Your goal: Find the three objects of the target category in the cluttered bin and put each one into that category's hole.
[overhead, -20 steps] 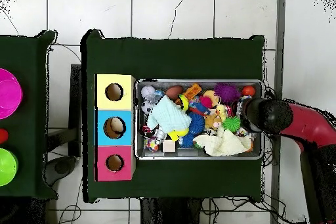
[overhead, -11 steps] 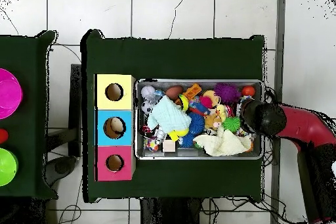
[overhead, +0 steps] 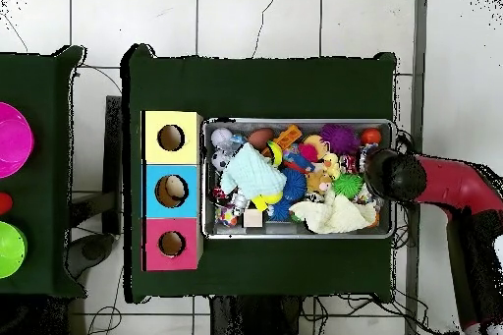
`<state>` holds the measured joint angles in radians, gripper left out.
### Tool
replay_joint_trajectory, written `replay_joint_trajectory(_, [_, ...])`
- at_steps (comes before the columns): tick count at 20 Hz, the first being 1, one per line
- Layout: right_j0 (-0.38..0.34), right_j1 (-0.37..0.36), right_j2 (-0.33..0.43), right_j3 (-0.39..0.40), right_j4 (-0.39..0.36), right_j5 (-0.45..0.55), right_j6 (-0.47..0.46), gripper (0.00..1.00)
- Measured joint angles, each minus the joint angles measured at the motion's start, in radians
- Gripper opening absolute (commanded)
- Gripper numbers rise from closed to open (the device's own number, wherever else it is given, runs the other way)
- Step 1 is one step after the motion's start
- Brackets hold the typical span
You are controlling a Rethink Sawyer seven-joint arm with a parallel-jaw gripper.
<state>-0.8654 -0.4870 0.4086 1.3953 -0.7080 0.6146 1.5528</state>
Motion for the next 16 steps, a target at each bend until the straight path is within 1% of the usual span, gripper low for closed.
replay_joint_trajectory(6, [0.000, 0.063, -0.002, -0.044, -0.065, -0.038, 0.000, 1.00])
replay_joint_trajectory(7, [0.000, 0.078, -0.002, -0.052, -0.076, -0.045, 0.000, 0.00])
replay_joint_trajectory(16, [0.000, 0.097, -0.003, -0.074, -0.086, -0.050, 0.000, 0.00])
